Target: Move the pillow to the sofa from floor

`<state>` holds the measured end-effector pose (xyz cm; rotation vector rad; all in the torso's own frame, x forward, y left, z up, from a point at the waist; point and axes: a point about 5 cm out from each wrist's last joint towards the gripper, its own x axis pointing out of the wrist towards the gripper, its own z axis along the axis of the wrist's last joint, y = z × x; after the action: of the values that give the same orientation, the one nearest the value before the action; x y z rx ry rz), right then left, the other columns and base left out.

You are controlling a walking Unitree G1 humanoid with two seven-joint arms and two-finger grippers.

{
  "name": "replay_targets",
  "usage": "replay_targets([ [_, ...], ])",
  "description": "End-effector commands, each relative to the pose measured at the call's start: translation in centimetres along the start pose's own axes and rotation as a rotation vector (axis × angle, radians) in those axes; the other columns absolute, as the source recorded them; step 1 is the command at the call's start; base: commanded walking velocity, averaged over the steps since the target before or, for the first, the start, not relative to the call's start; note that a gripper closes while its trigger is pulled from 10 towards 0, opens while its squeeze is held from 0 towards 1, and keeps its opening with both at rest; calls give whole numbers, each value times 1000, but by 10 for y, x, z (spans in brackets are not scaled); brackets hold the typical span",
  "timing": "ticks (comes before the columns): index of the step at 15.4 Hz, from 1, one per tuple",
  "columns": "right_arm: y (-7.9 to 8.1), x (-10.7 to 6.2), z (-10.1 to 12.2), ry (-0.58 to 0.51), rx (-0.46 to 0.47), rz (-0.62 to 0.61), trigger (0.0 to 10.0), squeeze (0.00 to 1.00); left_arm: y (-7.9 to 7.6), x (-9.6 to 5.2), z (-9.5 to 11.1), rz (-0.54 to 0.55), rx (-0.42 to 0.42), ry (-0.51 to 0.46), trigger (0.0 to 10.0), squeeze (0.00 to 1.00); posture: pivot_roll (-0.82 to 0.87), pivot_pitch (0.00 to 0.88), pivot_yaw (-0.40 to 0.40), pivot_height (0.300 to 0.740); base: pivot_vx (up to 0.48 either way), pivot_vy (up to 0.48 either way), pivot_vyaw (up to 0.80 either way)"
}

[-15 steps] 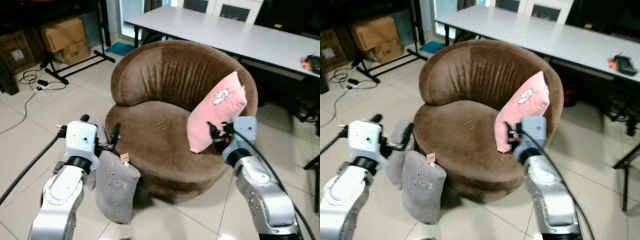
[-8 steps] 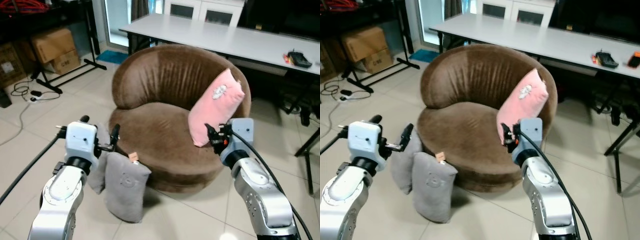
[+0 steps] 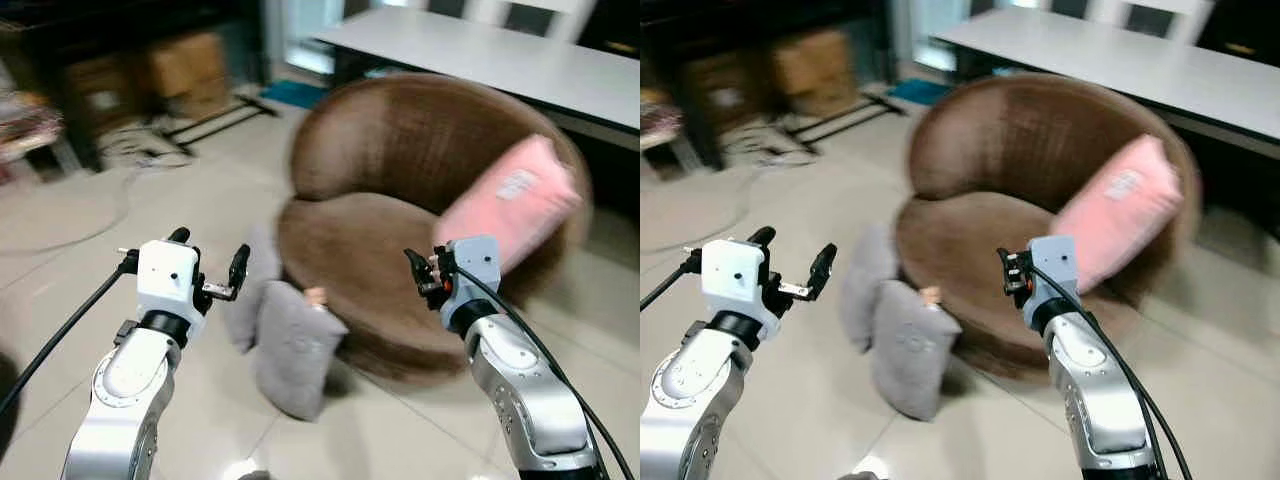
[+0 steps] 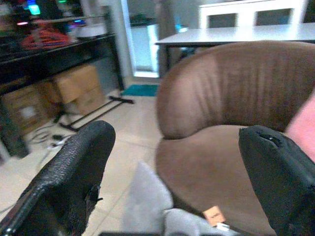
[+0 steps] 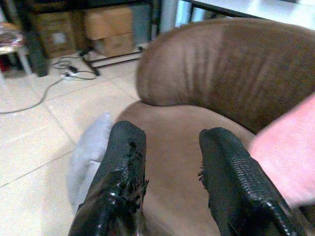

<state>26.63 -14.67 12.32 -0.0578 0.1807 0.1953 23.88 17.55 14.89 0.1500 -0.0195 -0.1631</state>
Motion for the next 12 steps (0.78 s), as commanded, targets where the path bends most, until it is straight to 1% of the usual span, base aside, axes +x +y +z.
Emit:
replay_targets([
  [1,1,1,3,-10,-1,8,10000,0,0,0,2,-8,1,-7,10000,0,-15,0,-25,740,315,0,800],
  [5,-1,3,2,-9,6,-5,10000,0,1,0,2,-13,3,-7,10000,0,-14,0,-24,740,317,0,800],
  [6,-2,2,1,-13,34,-14,10000,0,1,0,3,-16,3,-11,10000,0,-14,0,-24,740,322,0,0],
  [12,-2,1,0,-20,47,-19,10000,0,2,0,2,-18,10,-12,10000,0,-9,0,-29,740,321,0,0],
])
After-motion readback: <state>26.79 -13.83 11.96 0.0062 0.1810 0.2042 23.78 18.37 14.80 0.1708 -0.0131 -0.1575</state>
